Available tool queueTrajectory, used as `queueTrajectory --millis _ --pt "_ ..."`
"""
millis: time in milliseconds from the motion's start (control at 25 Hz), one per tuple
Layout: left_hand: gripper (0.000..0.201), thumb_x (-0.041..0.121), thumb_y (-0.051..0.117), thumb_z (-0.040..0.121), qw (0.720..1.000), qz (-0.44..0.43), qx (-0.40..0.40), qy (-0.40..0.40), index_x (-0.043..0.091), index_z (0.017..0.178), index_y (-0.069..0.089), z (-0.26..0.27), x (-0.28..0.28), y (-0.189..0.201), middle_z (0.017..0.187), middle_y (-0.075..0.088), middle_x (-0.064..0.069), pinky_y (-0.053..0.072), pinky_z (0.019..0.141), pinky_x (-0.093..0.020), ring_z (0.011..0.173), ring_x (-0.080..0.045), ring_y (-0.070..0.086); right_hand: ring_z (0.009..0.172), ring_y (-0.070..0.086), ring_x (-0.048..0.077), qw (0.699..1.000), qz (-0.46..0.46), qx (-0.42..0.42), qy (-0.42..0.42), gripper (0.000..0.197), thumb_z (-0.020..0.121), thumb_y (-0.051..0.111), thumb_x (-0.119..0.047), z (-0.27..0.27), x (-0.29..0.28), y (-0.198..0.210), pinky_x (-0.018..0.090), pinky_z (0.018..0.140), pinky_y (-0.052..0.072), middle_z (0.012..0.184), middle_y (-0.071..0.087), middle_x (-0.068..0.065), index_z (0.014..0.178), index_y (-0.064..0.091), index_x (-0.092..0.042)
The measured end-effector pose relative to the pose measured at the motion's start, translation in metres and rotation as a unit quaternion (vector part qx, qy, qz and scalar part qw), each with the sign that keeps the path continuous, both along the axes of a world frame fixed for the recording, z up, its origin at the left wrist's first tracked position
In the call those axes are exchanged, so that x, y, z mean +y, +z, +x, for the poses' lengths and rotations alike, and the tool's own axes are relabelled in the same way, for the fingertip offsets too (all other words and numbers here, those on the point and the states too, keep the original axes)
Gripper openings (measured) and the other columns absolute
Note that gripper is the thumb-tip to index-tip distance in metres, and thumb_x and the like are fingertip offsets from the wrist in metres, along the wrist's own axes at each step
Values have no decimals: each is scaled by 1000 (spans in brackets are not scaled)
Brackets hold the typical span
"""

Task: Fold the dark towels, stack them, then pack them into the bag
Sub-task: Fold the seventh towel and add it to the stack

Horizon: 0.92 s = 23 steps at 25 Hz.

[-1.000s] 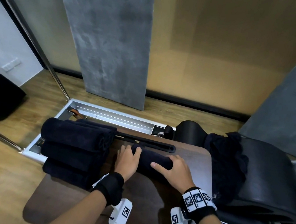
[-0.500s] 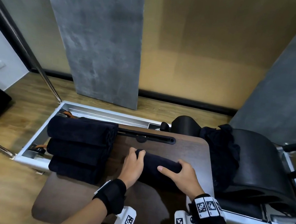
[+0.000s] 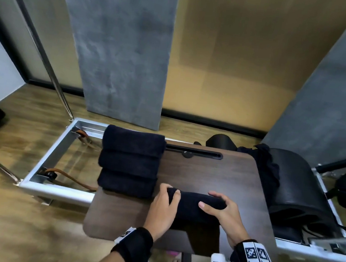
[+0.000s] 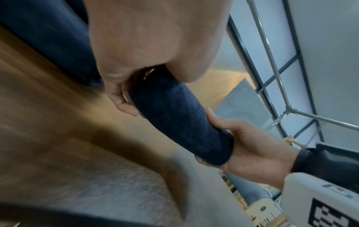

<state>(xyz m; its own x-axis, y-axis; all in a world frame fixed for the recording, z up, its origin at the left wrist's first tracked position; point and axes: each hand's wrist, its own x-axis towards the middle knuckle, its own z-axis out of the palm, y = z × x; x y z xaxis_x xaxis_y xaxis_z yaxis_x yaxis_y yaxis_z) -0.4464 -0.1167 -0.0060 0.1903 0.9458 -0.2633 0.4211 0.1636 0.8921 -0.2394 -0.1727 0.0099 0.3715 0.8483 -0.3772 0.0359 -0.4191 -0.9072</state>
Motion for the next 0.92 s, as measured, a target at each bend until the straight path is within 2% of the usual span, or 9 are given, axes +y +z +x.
queueTrajectory --millis 160,240,320,400,480,560,680,800,920 --pt "15 56 48 105 1000 11 6 1 42 103 44 -69 -18 -8 105 63 10 48 82 -35 100 -11 60 110 70 22 999 -10 38 11 77 58 103 -28 -61 -11 0 44 97 60 122 66 6 125 65 -32" --pt "15 55 47 105 999 24 10 21 41 106 46 -105 -19 -14 108 65 10 51 93 -40 104 -11 61 115 67 23 999 -15 29 26 83 57 102 -31 -98 -7 -3 45 101 57 124 64 6 129 60 -34" --pt "14 53 43 107 994 55 74 54 40 111 45 -135 -11 -19 113 61 11 38 109 -45 112 -9 51 117 63 19 999 -12 19 42 79 67 97 -25 -133 2 -8 40 104 55 125 62 4 134 55 -35" --pt "16 51 41 108 988 62 119 76 38 117 45 -162 2 -24 116 56 9 23 111 -47 116 -12 42 118 61 17 999 -6 19 40 72 80 87 -15 -164 13 -12 37 107 51 127 60 6 139 51 -34" --pt "18 50 43 109 989 40 117 77 35 118 47 -182 17 -29 116 56 5 21 109 -46 123 -18 42 120 59 18 999 -7 28 19 67 87 78 -9 -184 21 -15 35 108 49 130 60 7 144 48 -29" --pt "20 48 48 108 993 31 81 82 30 116 51 -194 27 -33 115 58 3 28 108 -44 124 -22 46 122 57 18 1000 -9 18 -12 61 89 78 -11 -195 23 -19 31 106 47 130 60 5 142 51 -23" --pt "28 45 63 102 989 56 -10 134 19 112 56 -200 33 -31 116 58 -2 42 97 -33 113 -24 57 113 64 14 996 0 -73 -55 50 85 85 -29 -203 17 -24 28 99 52 121 68 0 128 65 -15" --pt "39 51 72 95 979 45 -33 195 19 110 57 -204 30 -26 115 58 -2 44 90 -31 104 -19 59 90 73 14 993 7 -103 -57 33 86 80 -48 -212 11 -29 37 87 61 87 77 -9 98 78 -17" --pt "44 57 71 94 973 29 -46 226 17 109 64 -204 26 -21 113 65 -2 52 94 -37 105 -20 62 76 67 17 993 -26 -91 -72 46 94 65 -57 -220 13 -28 42 80 60 60 65 -13 64 69 -23"
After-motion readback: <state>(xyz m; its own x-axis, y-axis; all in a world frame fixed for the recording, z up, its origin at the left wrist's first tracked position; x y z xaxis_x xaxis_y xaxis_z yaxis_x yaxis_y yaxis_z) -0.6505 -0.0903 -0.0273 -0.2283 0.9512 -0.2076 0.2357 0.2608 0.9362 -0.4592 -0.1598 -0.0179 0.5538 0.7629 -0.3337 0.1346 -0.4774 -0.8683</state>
